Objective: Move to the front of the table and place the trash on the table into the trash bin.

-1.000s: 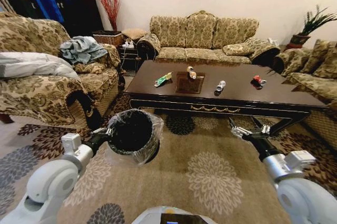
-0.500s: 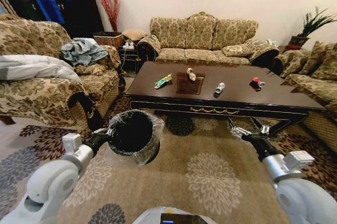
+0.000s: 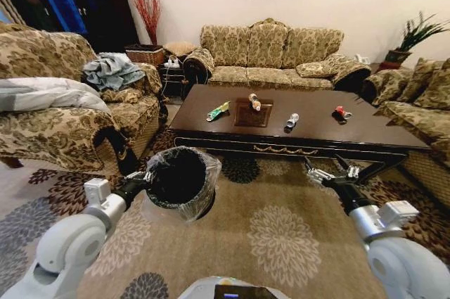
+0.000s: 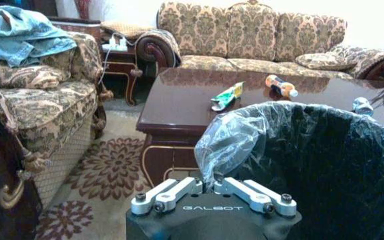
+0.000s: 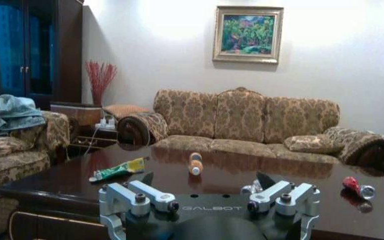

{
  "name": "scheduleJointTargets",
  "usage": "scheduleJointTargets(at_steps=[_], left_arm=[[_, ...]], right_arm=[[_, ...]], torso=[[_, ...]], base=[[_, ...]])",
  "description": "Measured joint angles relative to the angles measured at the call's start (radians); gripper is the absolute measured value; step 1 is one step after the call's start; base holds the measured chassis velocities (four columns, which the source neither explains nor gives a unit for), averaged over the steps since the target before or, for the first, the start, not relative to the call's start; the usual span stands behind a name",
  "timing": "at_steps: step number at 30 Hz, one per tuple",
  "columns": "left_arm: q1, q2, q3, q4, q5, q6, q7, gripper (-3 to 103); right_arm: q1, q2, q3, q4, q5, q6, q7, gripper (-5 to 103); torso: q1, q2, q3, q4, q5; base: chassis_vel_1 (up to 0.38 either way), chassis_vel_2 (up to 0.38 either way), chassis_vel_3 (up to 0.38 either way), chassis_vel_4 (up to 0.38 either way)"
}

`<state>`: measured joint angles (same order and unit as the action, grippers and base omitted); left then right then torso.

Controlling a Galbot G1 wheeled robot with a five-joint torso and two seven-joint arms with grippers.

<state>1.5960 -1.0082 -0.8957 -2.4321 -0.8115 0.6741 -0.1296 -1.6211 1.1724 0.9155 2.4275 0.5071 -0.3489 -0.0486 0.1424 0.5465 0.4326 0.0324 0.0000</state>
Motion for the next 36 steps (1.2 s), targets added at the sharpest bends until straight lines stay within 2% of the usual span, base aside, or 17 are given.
scheduleJointTargets(at_steps=[36], left_arm=[[-0.011, -0.011, 0.011, 0.010, 0.007, 0.001, 0.001, 3]], right_arm=[[0.007, -0.001, 0.000, -0.023, -0.002, 0.010, -0.009, 100]], torso=[[0.062, 0.148, 0.086, 0.0000, 0.0000]], base=[[0.000, 0.000, 0.000, 0.000]])
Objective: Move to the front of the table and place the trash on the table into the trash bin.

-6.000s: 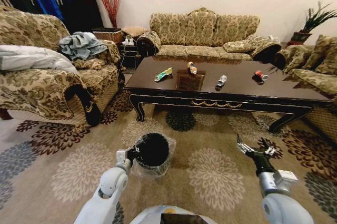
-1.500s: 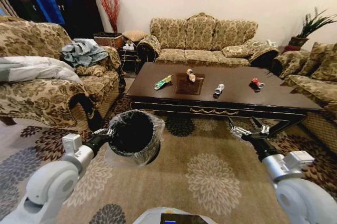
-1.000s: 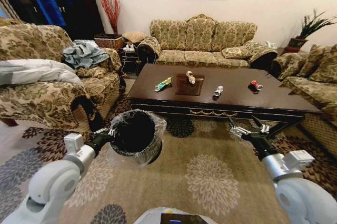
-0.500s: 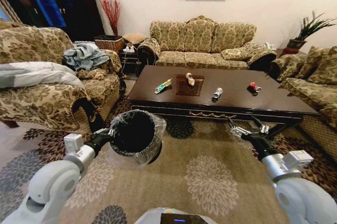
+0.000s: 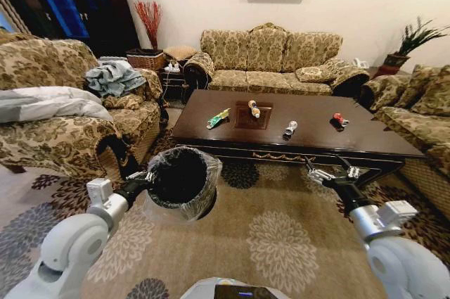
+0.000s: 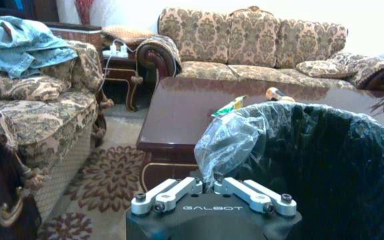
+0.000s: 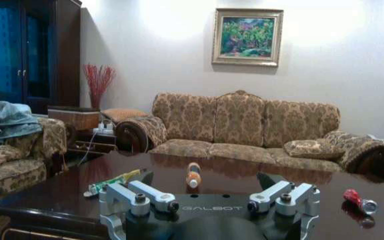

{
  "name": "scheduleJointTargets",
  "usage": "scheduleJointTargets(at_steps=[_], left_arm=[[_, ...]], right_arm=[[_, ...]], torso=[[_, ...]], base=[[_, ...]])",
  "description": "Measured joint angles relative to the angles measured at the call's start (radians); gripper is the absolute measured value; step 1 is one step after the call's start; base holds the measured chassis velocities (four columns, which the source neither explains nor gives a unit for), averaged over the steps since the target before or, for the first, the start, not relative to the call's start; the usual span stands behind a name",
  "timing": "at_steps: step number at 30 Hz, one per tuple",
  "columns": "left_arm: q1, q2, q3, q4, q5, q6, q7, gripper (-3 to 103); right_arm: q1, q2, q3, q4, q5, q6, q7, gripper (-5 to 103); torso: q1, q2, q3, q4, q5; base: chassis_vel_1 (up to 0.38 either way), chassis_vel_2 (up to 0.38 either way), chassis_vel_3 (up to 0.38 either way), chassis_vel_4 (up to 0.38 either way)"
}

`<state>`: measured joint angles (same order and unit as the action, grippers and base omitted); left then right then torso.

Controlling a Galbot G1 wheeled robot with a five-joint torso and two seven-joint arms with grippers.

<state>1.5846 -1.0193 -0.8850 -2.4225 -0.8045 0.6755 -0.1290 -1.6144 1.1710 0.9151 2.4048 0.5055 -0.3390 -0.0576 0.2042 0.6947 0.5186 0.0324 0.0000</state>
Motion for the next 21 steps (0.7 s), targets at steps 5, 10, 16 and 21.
scheduleJointTargets(at_steps=[5, 10, 16, 21], left_arm=[[-0.001, 0.000, 0.000, -0.003, 0.000, 0.002, -0.001, 3], [-0.001, -0.003, 0.006, -0.006, 0.007, 0.003, -0.003, 3], [0.001, -0.010, 0.012, -0.014, 0.015, 0.004, -0.005, 3], [0.001, -0.011, 0.014, -0.018, 0.015, 0.005, -0.011, 3]], right_arm=[[0.002, 0.001, 0.001, -0.005, 0.000, 0.004, -0.003, 100], [0.003, 0.005, 0.001, -0.009, 0.000, 0.008, -0.005, 100], [0.002, 0.007, 0.002, -0.017, 0.001, 0.013, -0.008, 100], [-0.001, 0.010, 0.002, -0.019, 0.001, 0.019, -0.009, 100]], torso=[[0.009, 0.022, 0.013, 0.0000, 0.0001], [0.017, 0.041, 0.024, 0.0000, 0.0000], [0.031, 0.072, 0.041, 0.0001, 0.0000], [0.039, 0.092, 0.053, 0.0000, 0.0001]], base=[[0.000, 0.000, 0.000, 0.000], [0.000, 0.000, 0.000, 0.000], [0.000, 0.000, 0.000, 0.000], [0.000, 0.000, 0.000, 0.000]])
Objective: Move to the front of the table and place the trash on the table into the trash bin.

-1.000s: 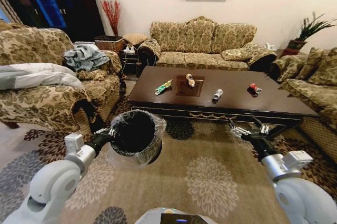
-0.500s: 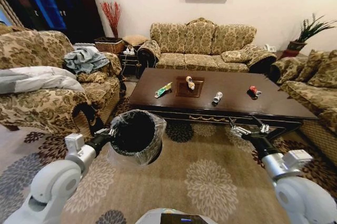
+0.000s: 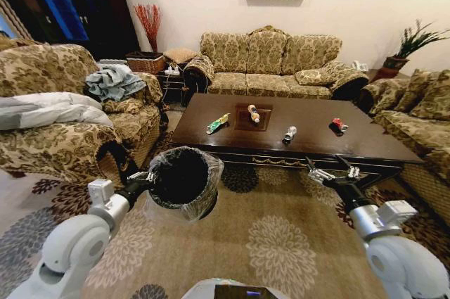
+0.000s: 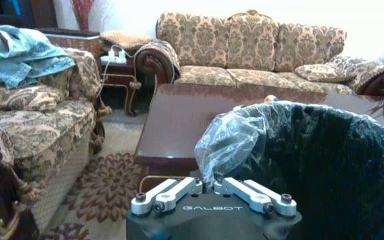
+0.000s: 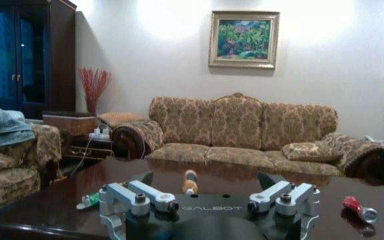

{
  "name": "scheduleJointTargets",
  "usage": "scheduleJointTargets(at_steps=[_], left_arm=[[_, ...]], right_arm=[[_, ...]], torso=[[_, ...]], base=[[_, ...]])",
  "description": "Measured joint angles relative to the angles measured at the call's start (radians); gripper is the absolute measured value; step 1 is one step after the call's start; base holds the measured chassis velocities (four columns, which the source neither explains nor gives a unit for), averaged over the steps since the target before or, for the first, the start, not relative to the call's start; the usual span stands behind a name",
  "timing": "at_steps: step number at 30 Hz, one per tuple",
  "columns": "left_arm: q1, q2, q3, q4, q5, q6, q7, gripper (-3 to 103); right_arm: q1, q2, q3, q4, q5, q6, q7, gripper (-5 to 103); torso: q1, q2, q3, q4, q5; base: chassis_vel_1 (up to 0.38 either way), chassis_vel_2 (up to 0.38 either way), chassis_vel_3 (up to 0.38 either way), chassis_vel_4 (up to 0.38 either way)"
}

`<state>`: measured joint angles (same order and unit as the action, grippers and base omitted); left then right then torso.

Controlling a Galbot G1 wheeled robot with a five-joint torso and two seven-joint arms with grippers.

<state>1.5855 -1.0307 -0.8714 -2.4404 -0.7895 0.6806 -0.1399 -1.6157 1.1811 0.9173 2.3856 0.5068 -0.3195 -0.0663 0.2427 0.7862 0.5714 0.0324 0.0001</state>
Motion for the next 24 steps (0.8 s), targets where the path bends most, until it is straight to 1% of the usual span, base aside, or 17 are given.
scheduleJointTargets(at_steps=[4, 10, 16, 18, 24], left_arm=[[0.004, -0.003, 0.002, -0.004, 0.000, 0.001, -0.012, 3], [0.009, -0.004, -0.001, -0.006, 0.000, 0.001, -0.012, 3], [0.012, -0.005, -0.005, -0.006, 0.000, 0.001, -0.012, 3], [0.012, -0.005, -0.005, -0.006, 0.000, 0.001, -0.012, 3], [0.009, -0.009, -0.001, -0.003, 0.000, 0.001, -0.018, 3]], right_arm=[[-0.003, 0.004, 0.000, 0.000, -0.002, 0.004, -0.007, 100], [-0.004, 0.010, -0.001, 0.000, -0.010, 0.005, -0.011, 100], [-0.007, 0.016, -0.003, 0.001, -0.017, 0.006, -0.014, 100], [-0.007, 0.017, -0.003, 0.001, -0.018, 0.006, -0.014, 100], [-0.008, 0.020, -0.008, -0.001, -0.026, 0.006, -0.015, 100]], torso=[[0.009, 0.021, 0.012, 0.0000, 0.0000], [0.019, 0.043, 0.025, 0.0000, -0.0001], [0.033, 0.074, 0.042, 0.0000, -0.0001], [0.034, 0.077, 0.044, 0.0000, -0.0001], [0.048, 0.110, 0.062, -0.0001, -0.0001]], base=[[-0.051, 0.062, 0.066, -0.053], [-0.075, 0.080, 0.089, -0.082], [-0.075, 0.082, 0.090, -0.082], [-0.087, 0.074, 0.075, -0.084], [-0.085, 0.067, 0.069, -0.065]])
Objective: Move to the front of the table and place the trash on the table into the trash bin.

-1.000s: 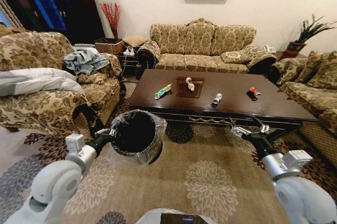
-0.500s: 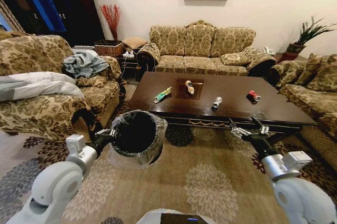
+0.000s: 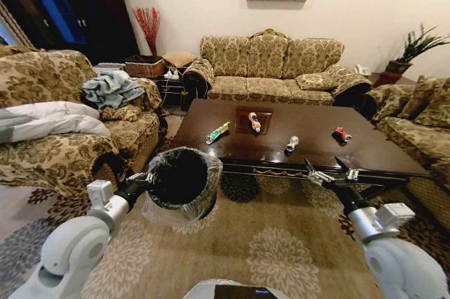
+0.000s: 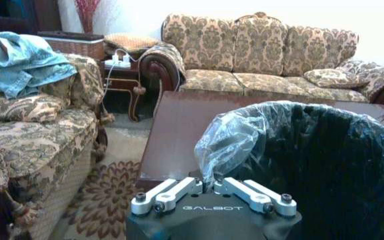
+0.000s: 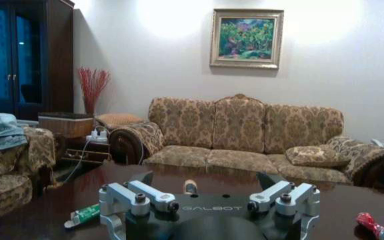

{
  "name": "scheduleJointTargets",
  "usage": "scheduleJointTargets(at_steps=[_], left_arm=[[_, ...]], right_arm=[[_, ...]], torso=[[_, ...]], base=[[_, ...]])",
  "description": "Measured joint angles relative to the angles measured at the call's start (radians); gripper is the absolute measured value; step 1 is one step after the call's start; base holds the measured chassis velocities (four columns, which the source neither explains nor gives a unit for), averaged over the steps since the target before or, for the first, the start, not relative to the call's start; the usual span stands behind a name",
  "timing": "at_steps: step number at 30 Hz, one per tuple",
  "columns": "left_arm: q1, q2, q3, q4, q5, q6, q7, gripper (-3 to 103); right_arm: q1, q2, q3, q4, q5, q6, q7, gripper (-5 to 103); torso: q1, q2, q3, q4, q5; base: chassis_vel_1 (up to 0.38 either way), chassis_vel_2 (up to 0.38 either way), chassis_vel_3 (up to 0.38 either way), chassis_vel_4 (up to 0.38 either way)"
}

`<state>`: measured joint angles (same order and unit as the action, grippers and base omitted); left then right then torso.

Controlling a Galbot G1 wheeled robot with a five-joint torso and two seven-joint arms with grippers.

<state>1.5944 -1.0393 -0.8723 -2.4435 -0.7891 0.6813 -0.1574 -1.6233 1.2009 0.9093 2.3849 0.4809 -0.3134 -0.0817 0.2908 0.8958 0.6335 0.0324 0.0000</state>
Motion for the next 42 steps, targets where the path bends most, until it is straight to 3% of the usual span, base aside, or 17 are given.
scheduleJointTargets(at_steps=[42], left_arm=[[-0.013, -0.017, 0.046, 0.006, 0.038, -0.007, -0.032, 3]], right_arm=[[-0.001, 0.001, -0.004, -0.023, -0.009, 0.003, -0.004, 100]], torso=[[0.088, 0.196, 0.108, 0.0002, 0.0000]], base=[[-0.055, 0.087, 0.090, -0.055]])
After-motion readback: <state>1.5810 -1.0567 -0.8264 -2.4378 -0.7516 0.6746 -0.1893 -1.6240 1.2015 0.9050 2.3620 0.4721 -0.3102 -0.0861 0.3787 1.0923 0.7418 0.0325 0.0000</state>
